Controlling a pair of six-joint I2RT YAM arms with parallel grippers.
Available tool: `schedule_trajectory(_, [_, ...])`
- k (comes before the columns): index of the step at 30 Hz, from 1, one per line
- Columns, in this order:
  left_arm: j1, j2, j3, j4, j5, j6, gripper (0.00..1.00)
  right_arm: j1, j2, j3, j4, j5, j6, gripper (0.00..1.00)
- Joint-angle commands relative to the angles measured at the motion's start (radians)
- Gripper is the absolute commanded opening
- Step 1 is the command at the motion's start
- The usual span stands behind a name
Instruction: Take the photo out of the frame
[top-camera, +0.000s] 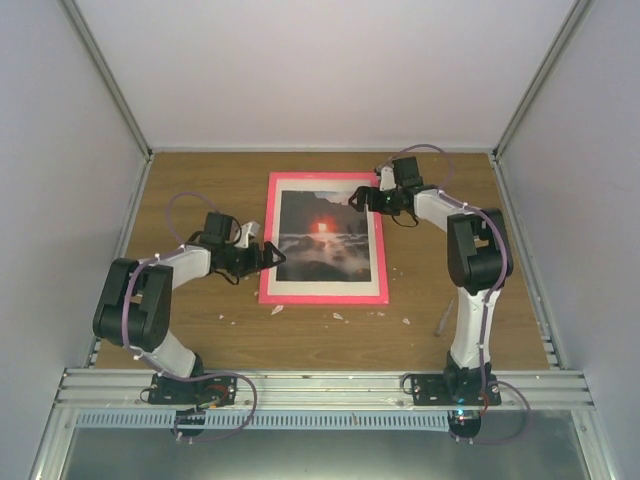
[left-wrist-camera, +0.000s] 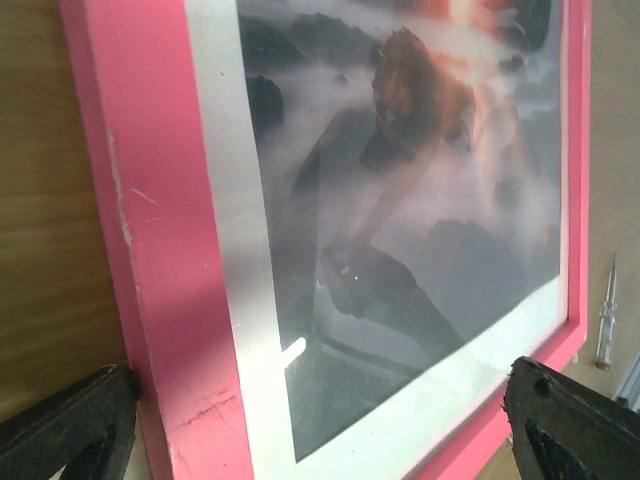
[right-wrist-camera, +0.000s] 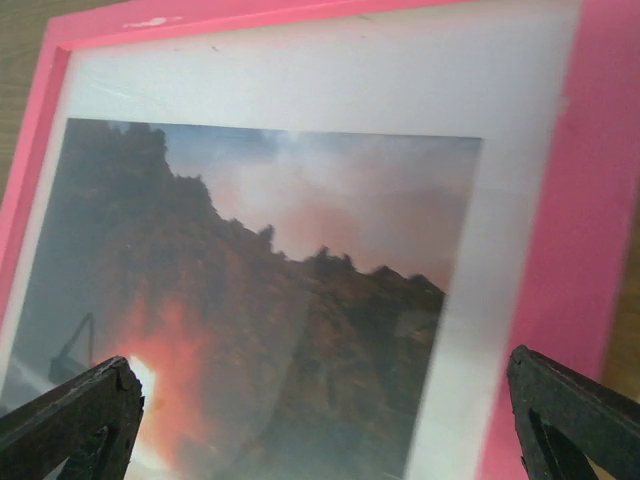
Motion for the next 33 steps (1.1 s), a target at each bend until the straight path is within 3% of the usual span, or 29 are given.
schedule_trajectory(1, [-0.069,-0.04,-0.024,0.043,-0.005,-0.037,0.99,0.008,0.05,0.06,-0.053,-0.047,-0.072,1.0])
schedule_trajectory(8, [-0.083,-0.077,-0.044,0.026,-0.125,-0.04,0.99,0.007,0.036,0.06,-0.064,0.005,-0.094,1.0])
schedule_trajectory(11, [-0.086,-0.117,-0.053,-0.005,-0.204,-0.034,0.99,0.008,-0.054,-0.013,-0.033,0.043,-0.097,1.0])
schedule_trajectory(16, [-0.149,-0.199,-0.042,-0.126,-0.474,-0.044,0.99,0.039,-0.235,-0.189,-0.017,0.122,-0.116,1.0])
schedule_trajectory(20, [-0.223,-0.227,-0.039,-0.138,-0.565,-0.088,0.98,0.098,-0.388,-0.348,0.013,0.181,-0.131,1.0])
schedule_trajectory(27, [-0.289,-0.244,-0.077,-0.095,-0.663,-0.133,0.86,0.219,-0.624,-0.57,0.037,0.295,-0.16,1.0])
schedule_trajectory(33, [-0.348,-0.131,-0.009,-0.118,-0.72,-0.151,0.76,0.322,-0.758,-0.73,0.133,0.327,-0.196,0.99])
